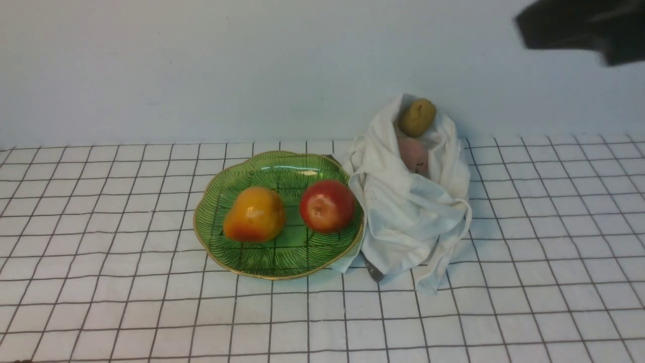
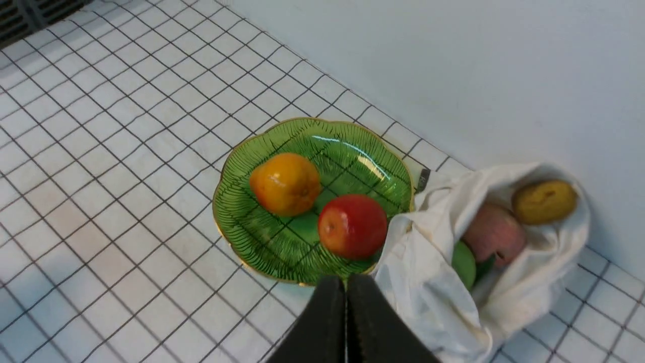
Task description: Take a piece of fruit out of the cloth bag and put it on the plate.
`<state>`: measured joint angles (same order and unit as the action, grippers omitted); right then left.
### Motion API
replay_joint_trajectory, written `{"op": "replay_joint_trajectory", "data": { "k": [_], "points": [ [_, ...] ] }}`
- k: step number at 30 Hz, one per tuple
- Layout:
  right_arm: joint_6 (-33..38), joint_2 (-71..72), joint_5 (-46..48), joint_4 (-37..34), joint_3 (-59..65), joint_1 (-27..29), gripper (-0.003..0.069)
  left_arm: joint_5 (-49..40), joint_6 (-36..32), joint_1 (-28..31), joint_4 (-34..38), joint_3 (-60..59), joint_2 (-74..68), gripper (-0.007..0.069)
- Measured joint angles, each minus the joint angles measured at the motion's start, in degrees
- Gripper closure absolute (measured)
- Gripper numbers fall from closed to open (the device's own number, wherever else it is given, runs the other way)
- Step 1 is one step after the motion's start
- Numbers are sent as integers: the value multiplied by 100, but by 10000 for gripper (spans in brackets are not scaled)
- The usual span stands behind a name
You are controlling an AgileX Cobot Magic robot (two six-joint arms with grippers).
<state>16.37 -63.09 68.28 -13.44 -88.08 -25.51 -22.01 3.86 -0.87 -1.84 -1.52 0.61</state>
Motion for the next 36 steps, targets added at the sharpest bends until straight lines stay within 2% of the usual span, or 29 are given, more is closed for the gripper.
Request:
{"op": "replay_joint_trajectory", "data": {
  "k": [3, 5, 6, 8, 12, 15, 20, 36],
  "points": [
    [-383, 1126, -43, 247, 628, 0, 671, 0, 0, 0, 0, 0, 0, 629],
    [-473, 1987, -515, 317, 1369, 0, 671, 0, 0, 0, 0, 0, 0, 629],
    [-491, 2440, -843, 317, 1830, 0, 671, 0, 0, 0, 0, 0, 0, 629],
    [-499, 3403, -2152, 291, 2988, 0, 671, 0, 0, 0, 0, 0, 0, 629],
    [-446, 4485, -3880, 291, 4483, 0, 671, 0, 0, 0, 0, 0, 0, 629],
    [-429, 4953, -4559, 289, 5235, 0, 671, 0, 0, 0, 0, 0, 0, 629],
    [-418, 5086, -4768, 277, 5636, 0, 671, 0, 0, 0, 0, 0, 0, 629],
    [-406, 5086, -4582, 269, 5682, 0, 673, 0, 0, 0, 0, 0, 0, 629]
  ]
}}
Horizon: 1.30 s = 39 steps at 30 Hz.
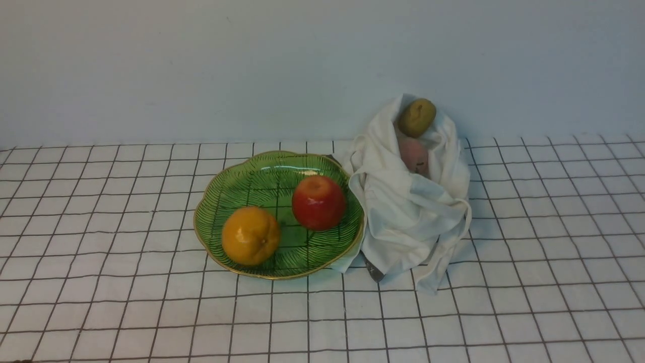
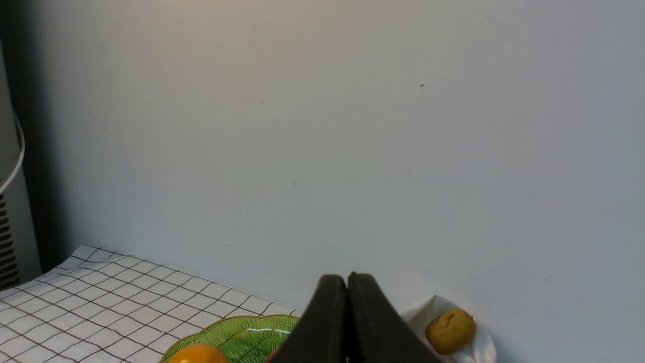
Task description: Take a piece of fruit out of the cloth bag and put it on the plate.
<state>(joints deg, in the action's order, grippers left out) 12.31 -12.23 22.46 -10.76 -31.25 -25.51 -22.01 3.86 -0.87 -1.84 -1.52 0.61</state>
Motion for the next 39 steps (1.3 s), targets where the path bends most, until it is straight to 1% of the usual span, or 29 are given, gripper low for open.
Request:
{"op": "replay_joint_trajectory", "data": {
  "k": [5, 8, 10, 11, 12, 15, 16, 20, 24, 27, 31, 39],
  "points": [
    [-145, 6, -141, -80, 191, 0, 673, 0, 0, 0, 0, 0, 0, 629],
    [-276, 137, -373, 145, 704, 46, 673, 0, 0, 0, 0, 0, 0, 629],
    [-553, 383, -485, 356, 1275, 333, 673, 0, 0, 0, 0, 0, 0, 629],
    [-553, 408, -485, 356, 1275, 333, 673, 0, 0, 0, 0, 0, 0, 629],
    [-763, 601, -497, 445, 1669, 622, 673, 0, 0, 0, 0, 0, 0, 629],
    [-1062, 938, -503, 488, 2223, 1070, 673, 0, 0, 0, 0, 0, 0, 629],
    [-1231, 1167, -510, 511, 2620, 1500, 673, 0, 0, 0, 0, 0, 0, 629],
    [-1293, 1266, -517, 518, 3140, 2015, 673, 0, 0, 0, 0, 0, 0, 629],
    [-1299, 1266, -445, 524, 3297, 2377, 673, 0, 0, 0, 0, 0, 0, 629],
    [-1304, 1266, -347, 643, 3297, 2491, 673, 0, 0, 0, 0, 0, 0, 629],
    [-1320, 1266, -224, 903, 3284, 2511, 673, 0, 0, 0, 0, 0, 0, 629],
    [-1334, 1266, -187, 988, 3278, 2594, 673, 0, 0, 0, 0, 0, 0, 629]
  ]
}}
